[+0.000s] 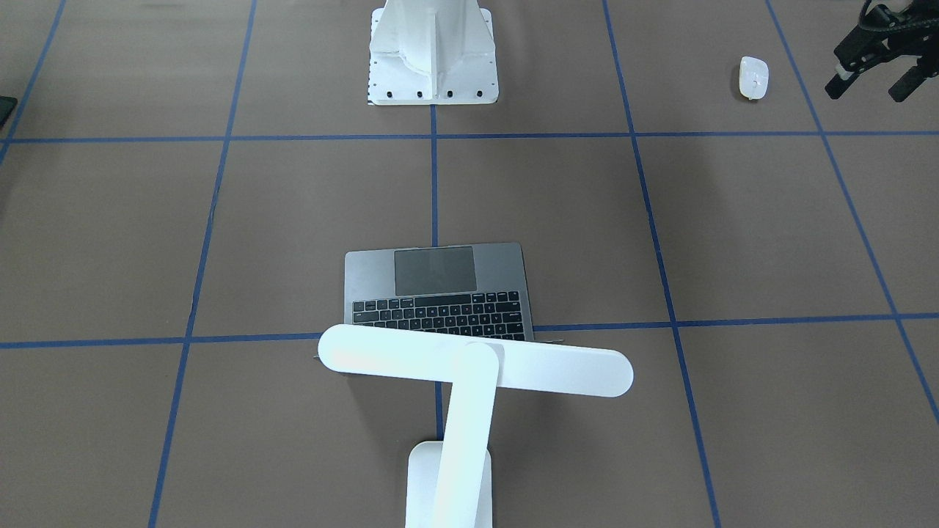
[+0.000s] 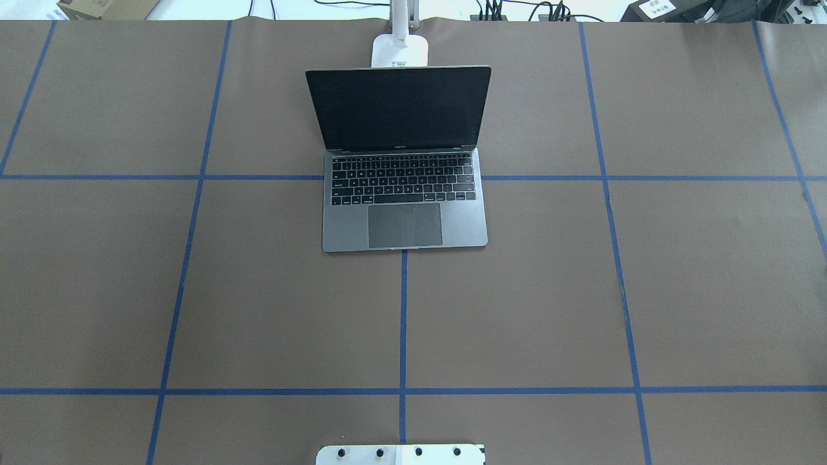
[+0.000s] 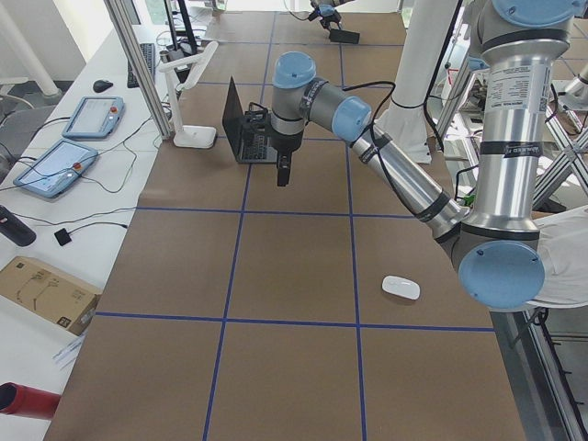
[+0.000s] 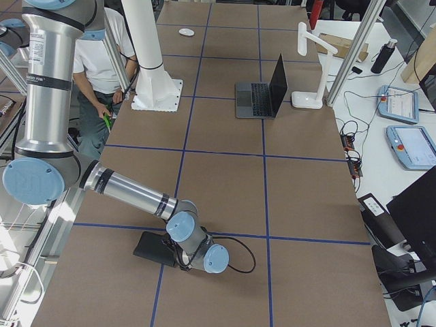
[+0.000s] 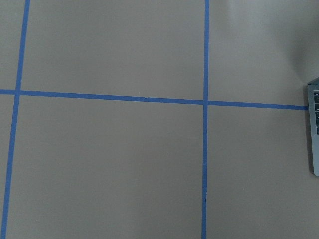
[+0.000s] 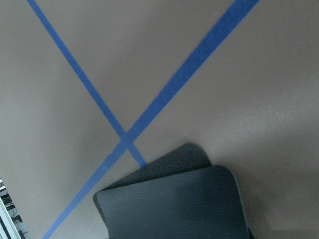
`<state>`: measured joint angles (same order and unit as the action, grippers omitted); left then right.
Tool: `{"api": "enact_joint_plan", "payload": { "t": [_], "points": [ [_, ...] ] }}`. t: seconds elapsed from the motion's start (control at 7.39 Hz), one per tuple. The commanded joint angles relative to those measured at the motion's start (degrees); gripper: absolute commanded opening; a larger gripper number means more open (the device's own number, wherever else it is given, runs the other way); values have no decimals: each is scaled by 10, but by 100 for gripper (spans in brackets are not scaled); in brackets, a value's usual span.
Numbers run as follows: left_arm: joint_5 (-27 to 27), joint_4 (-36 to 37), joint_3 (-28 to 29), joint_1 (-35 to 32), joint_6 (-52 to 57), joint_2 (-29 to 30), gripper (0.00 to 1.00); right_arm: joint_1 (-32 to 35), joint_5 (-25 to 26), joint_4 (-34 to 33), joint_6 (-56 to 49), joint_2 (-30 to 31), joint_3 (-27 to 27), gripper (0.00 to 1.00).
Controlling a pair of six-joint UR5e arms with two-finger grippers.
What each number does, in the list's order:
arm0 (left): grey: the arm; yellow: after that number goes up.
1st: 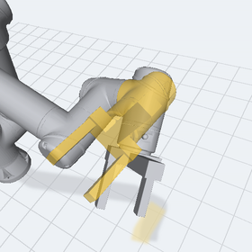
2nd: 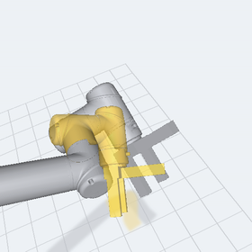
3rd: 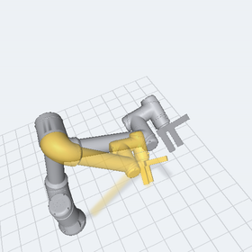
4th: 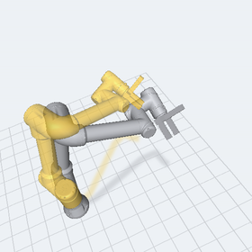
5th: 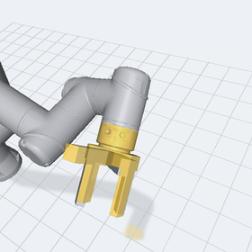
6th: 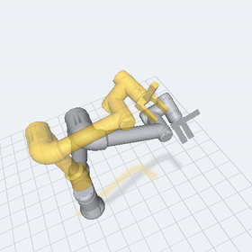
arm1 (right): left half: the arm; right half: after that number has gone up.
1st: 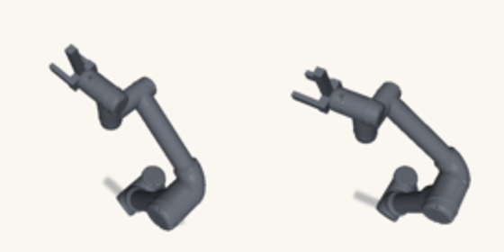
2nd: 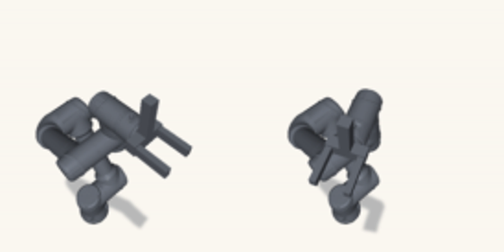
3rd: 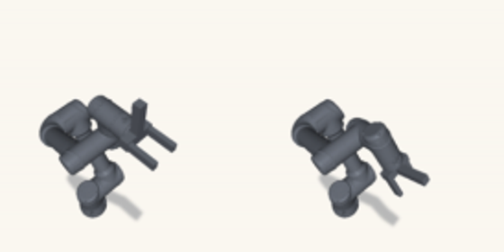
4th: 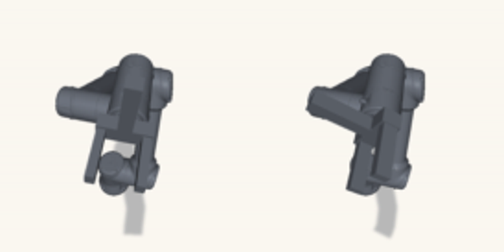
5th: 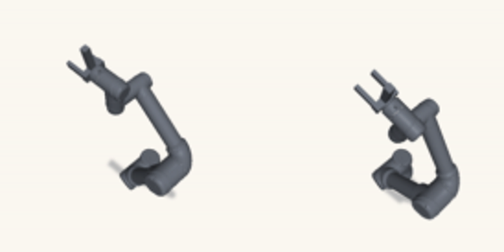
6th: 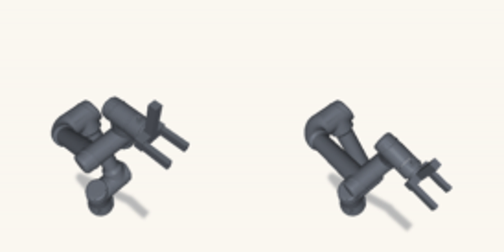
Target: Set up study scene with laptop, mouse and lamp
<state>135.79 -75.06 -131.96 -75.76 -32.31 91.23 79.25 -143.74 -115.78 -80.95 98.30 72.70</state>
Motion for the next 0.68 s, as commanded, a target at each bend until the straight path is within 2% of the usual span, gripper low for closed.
{"api": "enact_joint_plan", "payload": {
  "t": [0.0,0.54],
  "points": [
    [1,0,-1,0,-1,1,100,-3,-2,-3,1,7,5,91],
    [0,1,-14,0,-17,0,100,-5,-9,-51,1,5,23,91]
  ]
}}
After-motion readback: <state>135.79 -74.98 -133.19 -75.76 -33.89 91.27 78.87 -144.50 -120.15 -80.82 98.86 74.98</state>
